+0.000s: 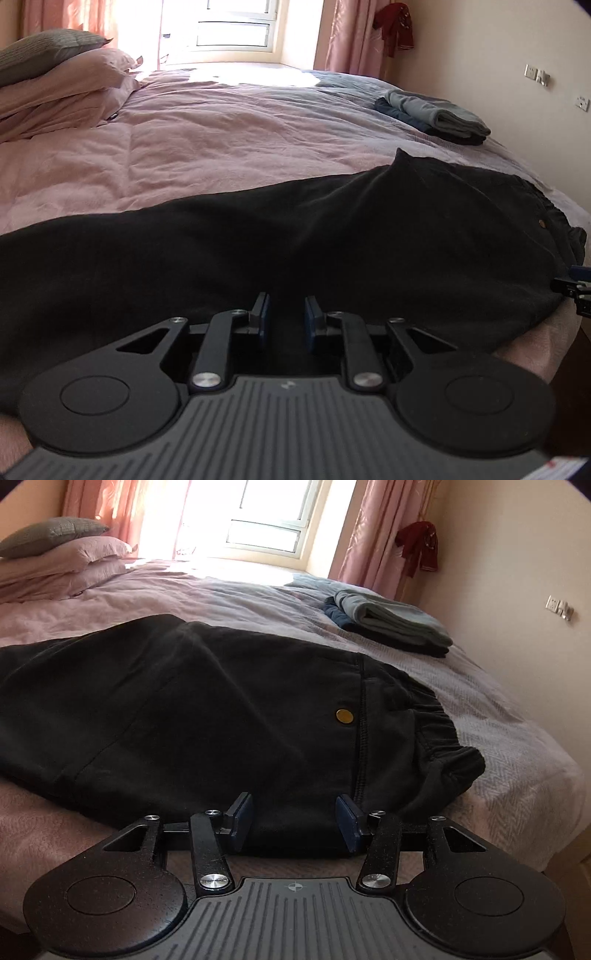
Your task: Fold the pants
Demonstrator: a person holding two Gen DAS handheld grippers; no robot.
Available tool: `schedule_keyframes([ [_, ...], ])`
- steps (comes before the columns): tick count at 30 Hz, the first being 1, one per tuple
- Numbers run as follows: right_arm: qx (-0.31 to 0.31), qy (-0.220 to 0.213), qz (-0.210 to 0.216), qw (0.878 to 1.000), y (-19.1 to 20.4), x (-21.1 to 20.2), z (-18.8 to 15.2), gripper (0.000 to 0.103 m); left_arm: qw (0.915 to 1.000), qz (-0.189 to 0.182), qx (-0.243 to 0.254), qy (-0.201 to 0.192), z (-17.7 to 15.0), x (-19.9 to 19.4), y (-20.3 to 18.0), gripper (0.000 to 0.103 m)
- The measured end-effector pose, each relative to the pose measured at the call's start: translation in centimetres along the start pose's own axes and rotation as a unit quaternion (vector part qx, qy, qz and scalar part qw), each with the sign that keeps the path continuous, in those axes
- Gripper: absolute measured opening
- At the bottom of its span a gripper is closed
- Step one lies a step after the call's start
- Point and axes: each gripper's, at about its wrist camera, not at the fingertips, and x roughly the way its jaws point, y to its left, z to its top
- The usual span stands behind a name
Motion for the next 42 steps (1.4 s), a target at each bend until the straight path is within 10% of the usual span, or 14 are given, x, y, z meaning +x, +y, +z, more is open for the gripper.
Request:
schedule_keyframes([
  [14,0.144,-0.004,0.093,0.985,2.3,-11.4,1.0,0.058,0.9978,0.062,0.001,0.024,-0.8,-11.3,-3.3,0.074],
  [42,0.154,-0.006,0.091,0.984,4.6,-17.5,-0.8,0.059,0.9986,0.049,-0.007,0.017,-3.3,-17.1,-3.3,0.082],
])
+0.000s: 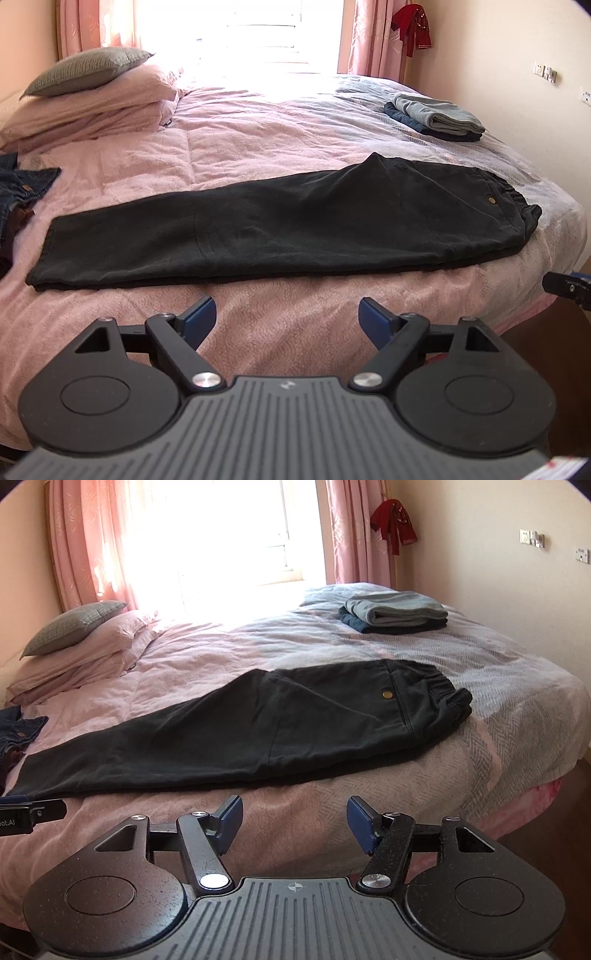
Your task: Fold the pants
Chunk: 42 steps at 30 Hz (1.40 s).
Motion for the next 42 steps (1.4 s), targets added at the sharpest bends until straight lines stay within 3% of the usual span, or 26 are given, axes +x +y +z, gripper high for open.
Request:
schedule_keyframes([
  [5,0.007,0.034,-0.007,0.999,-0.1,2.7,-1.0,0.060,0.9957,-0.010,-0.089,0.021,-1.4,3.1,4.8,0.076],
  [9,0.003,0.071,-0.009,0.997,0.9,5.6,-1.8,0.059,0.9829,-0.004,-0.184,-0.009,-2.9,4.3,11.1,0.053],
  [10,-0.002,0.076,-0.007,0.997,1.4,6.3,-1.7,0.059,0.9773,-0.002,-0.211,-0.016,-3.2,4.6,12.7,0.049],
  [12,-0.020,0.071,0.000,0.997,2.7,7.4,-1.3,0.059,0.9608,0.002,-0.275,-0.034,-3.8,5.3,16.5,0.048],
  [17,-0.069,0.015,0.020,0.997,6.8,9.5,0.6,0.059,0.9246,-0.005,-0.377,-0.056,-4.5,8.0,23.0,0.046],
  [20,-0.090,0.004,0.051,0.995,10.0,11.2,1.3,0.060,0.9001,-0.019,-0.430,-0.066,-5.2,9.4,25.1,0.048],
  [26,-0.150,0.000,0.096,0.984,17.8,15.2,0.6,0.060,0.8635,-0.054,-0.492,-0.096,-6.2,10.6,27.0,0.050],
  [28,-0.170,-0.009,0.115,0.979,20.2,15.6,0.1,0.060,0.8626,-0.065,-0.491,-0.103,-6.1,10.5,27.3,0.050],
  [30,-0.192,-0.018,0.130,0.973,22.4,16.2,-0.6,0.060,0.8693,-0.068,-0.479,-0.100,-6.1,10.5,27.3,0.050],
  [32,-0.206,-0.020,0.121,0.971,23.9,17.0,-1.3,0.060,0.8725,-0.071,-0.473,-0.100,-6.2,10.6,27.3,0.050],
  [38,-0.213,-0.003,0.079,0.974,25.6,19.3,-3.5,0.063,0.8714,-0.068,-0.475,-0.103,-5.9,11.4,27.4,0.047],
  [41,-0.208,0.008,0.086,0.974,25.4,19.7,-3.2,0.064,0.8742,-0.050,-0.470,-0.109,-5.5,11.3,27.0,0.031],
  [42,-0.200,0.014,0.093,0.975,24.9,19.6,-2.9,0.064,0.8760,-0.039,-0.467,-0.113,-5.3,11.1,26.8,0.014],
])
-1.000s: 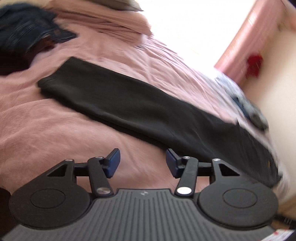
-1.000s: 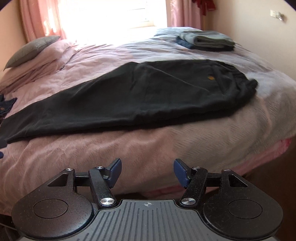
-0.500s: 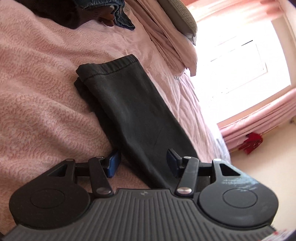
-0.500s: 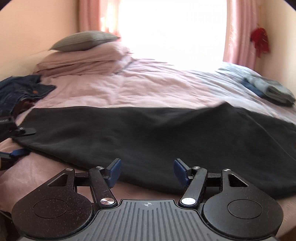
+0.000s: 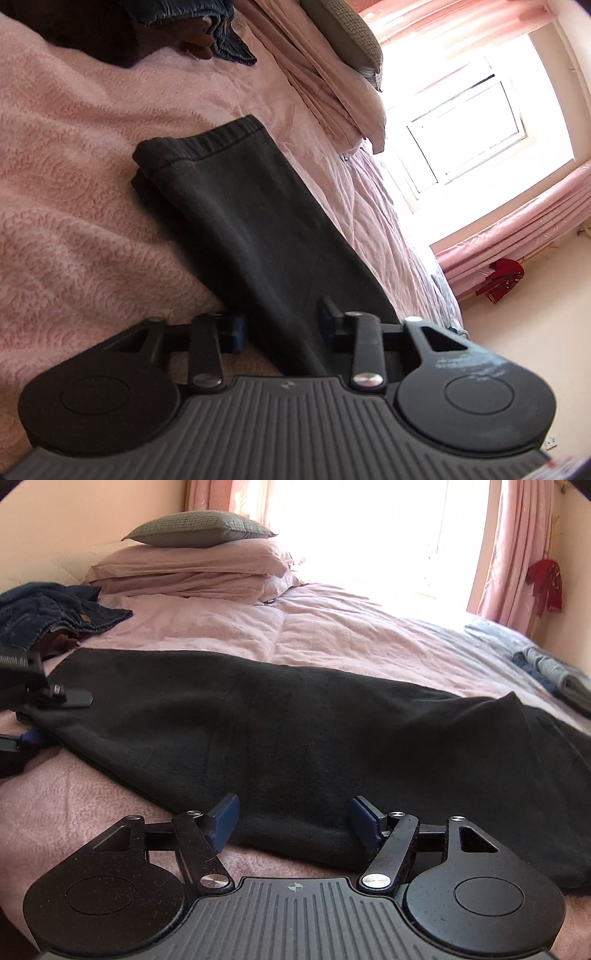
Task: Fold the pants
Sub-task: 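Grasp the folded trouser hem end with the left tool and lift it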
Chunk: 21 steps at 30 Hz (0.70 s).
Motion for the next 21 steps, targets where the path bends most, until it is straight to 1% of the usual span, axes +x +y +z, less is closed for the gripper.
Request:
schedule_keyframes([
  [2,0.026,0.004,0.023,0.999,-1.4,-0.4,0.3,0.064,0.9996,0.006,0.026,-0.010,0.3,-0.4,-0.9,0.014],
  [3,0.044,0.005,0.032,0.999,-2.3,-0.9,0.6,0.064,0.9987,0.013,0.047,-0.014,0.3,-0.6,-1.5,0.013],
  [5,0.087,0.000,0.031,0.996,-4.4,-1.9,0.8,0.064,0.9934,0.026,0.108,-0.028,0.0,-1.2,-3.6,0.012],
  [7,0.124,-0.010,0.022,0.992,-7.0,-3.0,1.0,0.064,0.9833,0.032,0.174,-0.044,-0.3,-1.8,-6.3,0.011],
  [10,0.182,-0.036,-0.005,0.983,-11.8,-5.4,0.9,0.064,0.9646,0.020,0.255,-0.065,-0.8,-2.4,-10.9,0.011],
  [13,0.234,-0.067,-0.041,0.969,-16.8,-8.1,0.5,0.064,0.9409,-0.013,0.329,-0.080,-2.2,-2.7,-16.5,0.010],
  [15,0.260,-0.085,-0.068,0.960,-19.8,-9.8,0.2,0.064,0.9218,-0.044,0.376,-0.082,-4.0,-2.8,-20.4,0.010],
  [17,0.285,-0.099,-0.097,0.949,-22.6,-11.2,-0.2,0.064,0.9010,-0.087,0.418,-0.078,-6.7,-2.5,-24.3,0.010],
  [18,0.295,-0.103,-0.108,0.944,-23.9,-11.9,-0.5,0.064,0.8892,-0.112,0.438,-0.070,-8.5,-2.3,-26.1,0.011],
  [19,0.304,-0.106,-0.118,0.939,-25.0,-12.5,-0.9,0.064,0.8752,-0.137,0.460,-0.059,-10.4,-2.1,-27.6,0.011],
  [20,0.314,-0.108,-0.127,0.935,-26.1,-13.1,-1.4,0.064,0.8591,-0.158,0.485,-0.045,-12.5,-1.7,-29.0,0.012],
  [21,0.322,-0.110,-0.133,0.931,-27.0,-13.6,-1.9,0.064,0.8425,-0.174,0.509,-0.024,-14.9,-1.0,-30.0,0.015],
])
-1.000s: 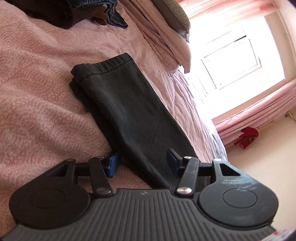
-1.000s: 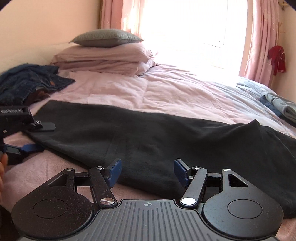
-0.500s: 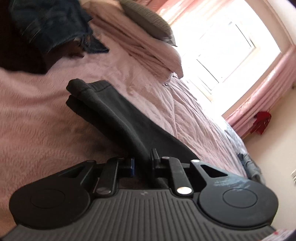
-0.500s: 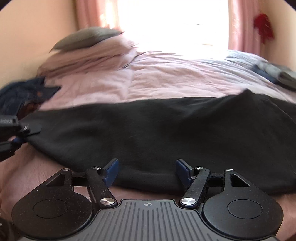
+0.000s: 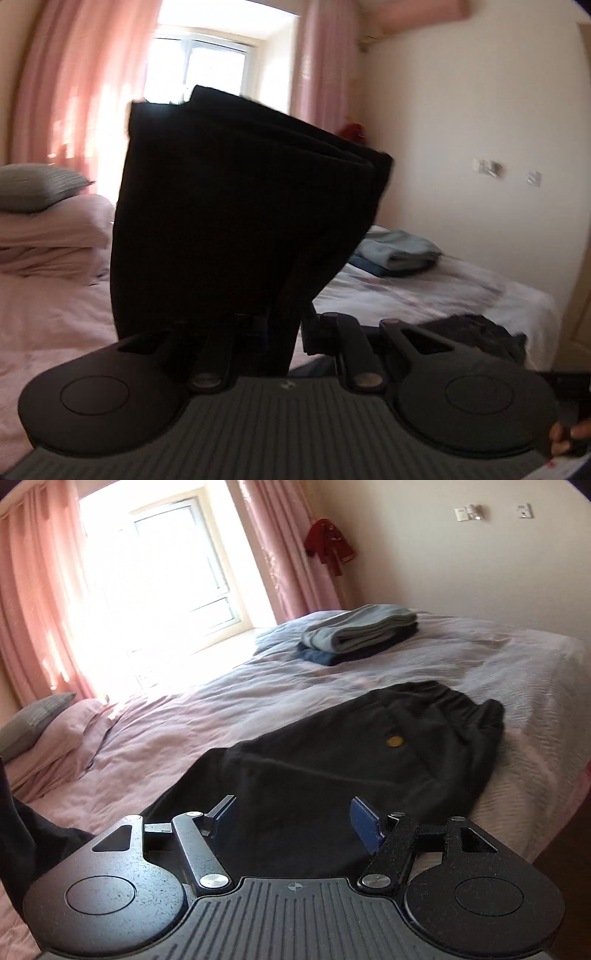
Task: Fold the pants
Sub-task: 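Grasp the folded trouser hem end with the left tool and lift it, then fold the hem end toward the waistband with the left tool while the right tool holds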
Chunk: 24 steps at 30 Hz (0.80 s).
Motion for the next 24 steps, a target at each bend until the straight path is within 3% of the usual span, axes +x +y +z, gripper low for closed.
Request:
schedule_keyframes([
  [3,0.024,0.005,-0.021,0.999,-2.7,0.0,0.2,0.064,0.9930,-0.061,0.055,0.085,-3.7,5.2,-5.6,0.023],
  [6,0.049,0.022,-0.018,0.998,-4.8,-0.5,0.0,0.064,0.9677,-0.064,0.094,0.225,-9.9,10.8,-7.8,0.027],
  [8,0.058,0.025,0.007,0.998,-5.4,-1.0,-0.3,0.064,0.9705,-0.064,0.081,0.218,-10.9,10.5,-7.6,0.029],
  [10,0.066,0.024,0.045,0.997,-5.1,-1.3,-0.4,0.064,0.9705,-0.081,0.046,0.222,-9.4,9.6,-6.8,0.039],
  [12,0.079,0.031,0.088,0.993,-4.5,-0.9,-0.3,0.064,0.9766,-0.094,0.013,0.193,-7.7,7.6,-4.9,0.040],
  [17,0.126,0.087,0.156,0.976,-3.1,1.4,-1.0,0.063,0.9838,-0.060,0.005,0.169,-6.1,5.2,-2.3,0.041],
  [21,0.159,0.109,0.174,0.966,-3.1,2.1,-1.8,0.045,0.9802,-0.035,0.035,0.191,-6.8,4.3,-1.1,0.041],
  [24,0.168,0.133,0.183,0.959,-3.0,2.6,-1.8,0.039,0.9824,-0.027,0.019,0.184,-6.7,3.0,0.7,0.041],
])
